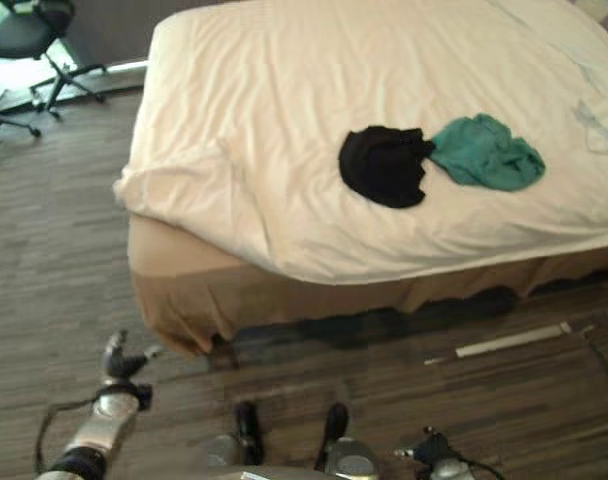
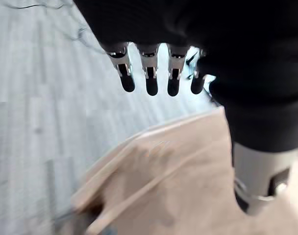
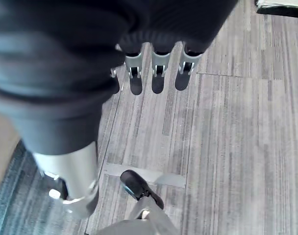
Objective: Tidy up the quilt and then pick up the clothes from the bed and put them into the laundry hamper.
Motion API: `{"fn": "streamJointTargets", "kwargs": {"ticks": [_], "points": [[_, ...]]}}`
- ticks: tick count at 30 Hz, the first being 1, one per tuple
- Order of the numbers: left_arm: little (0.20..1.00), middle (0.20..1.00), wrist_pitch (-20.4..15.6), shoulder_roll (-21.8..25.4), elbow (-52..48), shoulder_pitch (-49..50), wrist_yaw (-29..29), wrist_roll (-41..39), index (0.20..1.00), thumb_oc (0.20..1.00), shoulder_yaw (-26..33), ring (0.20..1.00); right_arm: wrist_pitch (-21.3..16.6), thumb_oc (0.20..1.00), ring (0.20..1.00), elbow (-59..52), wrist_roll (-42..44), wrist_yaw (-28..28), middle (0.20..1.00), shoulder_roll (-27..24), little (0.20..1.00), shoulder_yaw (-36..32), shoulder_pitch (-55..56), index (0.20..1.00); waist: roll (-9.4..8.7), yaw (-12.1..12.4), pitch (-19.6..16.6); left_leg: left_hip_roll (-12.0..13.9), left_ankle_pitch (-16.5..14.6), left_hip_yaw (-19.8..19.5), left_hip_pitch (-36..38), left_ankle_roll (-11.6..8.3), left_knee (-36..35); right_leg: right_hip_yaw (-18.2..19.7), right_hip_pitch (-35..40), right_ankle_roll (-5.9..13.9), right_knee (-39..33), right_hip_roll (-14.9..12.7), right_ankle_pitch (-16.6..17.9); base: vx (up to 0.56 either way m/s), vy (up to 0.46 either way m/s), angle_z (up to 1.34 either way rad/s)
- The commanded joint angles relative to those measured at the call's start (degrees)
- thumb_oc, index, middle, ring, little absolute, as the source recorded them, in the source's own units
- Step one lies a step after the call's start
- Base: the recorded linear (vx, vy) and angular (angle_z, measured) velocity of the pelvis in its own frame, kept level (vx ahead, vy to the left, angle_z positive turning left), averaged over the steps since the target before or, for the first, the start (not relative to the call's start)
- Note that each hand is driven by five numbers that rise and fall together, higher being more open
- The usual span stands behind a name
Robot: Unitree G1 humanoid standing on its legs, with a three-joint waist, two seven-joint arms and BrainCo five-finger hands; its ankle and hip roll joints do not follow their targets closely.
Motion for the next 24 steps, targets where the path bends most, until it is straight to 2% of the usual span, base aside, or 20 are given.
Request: {"fn": "streamJointTargets", "kwargs": {"ticks": [1,3,5,6,7,9,10,11,12,13,14,15,17,18,20,21,22,24], "points": [[1.0,1.0,-3.2,7.4,-4.0,-2.1,3.9,0.4,1.0,1.0,4.7,1.0,-0.7,1.0,1.0,-0.7,-2.7,-0.9,1.0,0.8,1.0,0.4,0.9,1.0,-2.57,-0.4,0.3,0.5,-1.0,0.7,1.7,-2.73,-0.2,2.3,2.8,8.72,0.1,-4.1,-4.3,0.11,-0.045,-0.07],[1.0,1.0,-3.2,12.4,-12.8,-4.0,5.1,4.2,1.0,1.0,6.8,1.0,-1.1,1.0,1.0,-2.8,-2.2,-0.5,1.0,-0.1,1.0,0.2,1.3,1.0,-2.52,-1.1,0.8,1.4,-1.2,1.4,1.9,-3.15,-0.3,2.8,2.2,8.69,0.1,-3.6,-3.9,0.03,-0.023,-0.01],[1.0,1.0,-2.6,16.2,-15.6,-7.2,5.3,8.0,1.0,1.0,6.2,1.0,-1.2,1.0,1.0,-4.2,-2.9,-0.2,1.0,-0.7,1.0,1.0,0.9,1.0,-2.39,-1.7,1.6,2.0,-0.9,1.6,1.4,-3.49,-0.3,3.1,1.0,8.82,0.1,-3.4,-3.5,-0.03,-0.01,-0.08],[1.0,1.0,-1.4,21.1,-14.9,-12.9,7.1,13.4,1.0,1.0,3.6,1.0,-1.6,1.0,1.0,-5.3,-5.1,-0.4,1.0,-1.8,1.0,3.4,-0.3,1.0,-2.3,-2.2,2.8,2.4,-0.7,2.0,0.1,-3.67,-0.3,3.4,-1.0,9.05,0.1,-3.3,-2.9,-0.07,0.01,-0.17],[1.0,1.0,0.6,24.8,-11.9,-21.6,9.1,17.6,1.0,1.0,-1.3,1.0,-2.0,1.0,1.0,-6.2,-5.6,-0.9,1.0,-2.9,1.0,5.5,-2.3,1.0,-2.18,-3.3,4.2,2.6,-1.5,1.6,-1.3,-4.24,-0.3,4.4,-2.9,9.8,0.1,-3.4,-3.0,-0.11,0.013,-0.16],[1.0,1.0,3.7,29.0,-6.4,-34.4,10.9,21.8,1.0,1.0,-9.4,1.0,-2.5,1.0,1.0,-7.0,-4.5,-2.4,1.0,-3.4,1.0,6.6,-4.8,1.0,-2.21,-4.4,6.1,2.9,-0.8,2.2,-4.6,-4.28,-0.3,5.4,-7.2,10.27,0.5,-3.5,-1.5,-0.11,0.03,-0.01],[1.0,1.0,3.6,28.9,-5.9,-35.3,11.0,21.7,1.0,1.0,-10.2,1.0,-2.5,1.0,1.0,-7.0,-4.5,-2.4,1.0,-3.2,1.0,6.3,-4.9,1.0,-2.31,-4.1,6.1,2.9,-0.8,2.2,-4.8,-4.27,-0.3,5.5,-7.4,10.27,0.5,-3.5,-1.5,-0.11,0.029,-0.24],[1.0,1.0,5.5,30.6,1.7,-45.9,11.3,23.4,1.0,1.0,-17.4,1.0,-3.1,1.0,1.0,-7.5,-2.3,-3.4,1.0,-2.9,1.0,7.2,-5.9,1.0,-2.2,-5.3,7.5,3.2,-0.1,2.7,-7.9,-4.36,-0.3,5.5,-11.2,10.72,1.4,-4.0,-0.7,-0.06,0.011,-0.36],[1.0,1.0,5.5,30.6,1.7,-46.0,11.3,23.4,1.0,1.0,-17.6,1.0,-3.1,1.0,1.0,-7.5,-2.3,-3.4,1.0,-2.8,1.0,7.1,-5.9,1.0,-2.23,-5.2,7.5,3.2,-0.1,2.7,-8.0,-4.35,-0.3,5.5,-11.3,10.72,1.4,-4.0,-0.7,-0.07,0.008,-0.35],[1.0,1.0,6.7,31.3,4.8,-49.7,11.3,24.8,1.0,1.0,-20.7,1.0,-3.4,1.0,1.0,-7.9,-1.5,-3.7,1.0,-2.8,1.0,7.5,-6.0,1.0,-2.26,-5.8,8.1,3.2,0.1,2.9,-8.9,-4.36,-0.3,5.6,-12.4,10.93,1.7,-4.2,-0.4,-0.04,0.008,-0.13],[1.0,1.0,9.1,32.2,9.5,-55.8,11.5,29.4,1.0,1.0,-26.8,1.0,-4.3,1.0,1.0,-8.3,-0.1,-4.3,1.0,-3.0,1.0,8.3,-6.6,1.0,-1.83,-6.6,9.3,3.0,0.4,2.9,-11.0,-4.26,-0.3,5.8,-14.6,11.17,2.1,-4.6,0.1,-0.04,0.009,-0.12],[1.0,1.0,9.0,32.1,9.9,-56.6,11.5,29.3,1.0,1.0,-27.4,1.0,-4.3,1.0,1.0,-8.2,-0.1,-4.3,1.0,-2.8,1.0,8.0,-6.7,1.0,-1.96,-6.4,9.3,3.0,0.5,2.9,-11.2,-4.24,-0.3,5.8,-14.8,11.17,2.2,-4.6,0.1,-0.06,0.021,-0.07],[1.0,1.0,11.2,30.6,18.4,-63.7,9.0,36.6,1.0,1.0,-36.3,1.0,-5.1,1.0,1.0,-7.6,0.4,-5.4,1.0,-2.7,1.0,9.3,-7.4,1.0,-0.91,-7.4,11.0,2.3,1.3,3.4,-14.6,-4.02,-0.3,5.7,-18.2,11.54,2.9,-5.6,0.8,-0.06,0.04,-0.06],[1.0,1.0,11.1,30.5,18.7,-64.2,9.0,36.5,1.0,1.0,-36.7,1.0,-5.2,1.0,1.0,-7.6,0.4,-5.5,1.0,-2.6,1.0,9.1,-7.4,1.0,-0.99,-7.2,10.9,2.3,1.3,3.4,-14.8,-4.0,-0.3,5.6,-18.4,11.54,3.0,-5.6,0.7,-0.05,0.045,-0.12],[1.0,1.0,11.6,28.8,23.7,-67.2,5.3,42.0,1.0,1.0,-43.4,1.0,-5.6,1.0,1.0,-5.9,2.5,-5.5,1.0,-2.0,1.0,9.3,-8.2,1.0,-0.13,-8.0,11.8,1.9,1.5,3.5,-17.0,-3.8,-0.3,5.9,-21.1,11.79,3.5,-6.0,1.0,-0.04,0.064,-0.07],[0.467,0.467,11.8,28.2,25.2,-66.7,3.7,43.7,0.467,0.467,-44.6,0.467,-5.6,1.0,1.0,-5.2,3.4,-5.5,1.0,-1.5,1.0,9.0,-8.6,1.0,-0.04,-8.3,11.8,1.7,1.3,3.7,-17.2,-3.68,-0.3,6.3,-21.5,11.79,3.6,-5.9,1.0,-0.01,0.086,0.02],[0.2,0.2,11.7,27.8,26.0,-65.9,2.3,44.3,0.2,0.2,-44.6,0.2,-5.5,1.0,1.0,-4.6,4.0,-5.4,1.0,-1.2,1.0,8.9,-8.8,1.0,0.09,-8.3,11.7,1.6,1.0,3.9,-17.1,-3.66,-0.3,6.6,-21.7,11.86,3.6,-5.8,1.0,0.02,0.051,0.01],[0.2,0.2,11.0,27.6,27.0,-64.4,0.7,44.2,0.2,0.2,-43.9,0.2,-5.4,1.0,1.0,-4.3,5.4,-4.8,1.0,-0.8,1.0,8.8,-8.3,1.0,0.06,-8.5,11.2,1.5,0.5,3.9,-16.1,-3.68,-0.3,7.1,-20.6,11.81,3.3,-5.8,0.9,0.04,0.01,-0.13]]}}
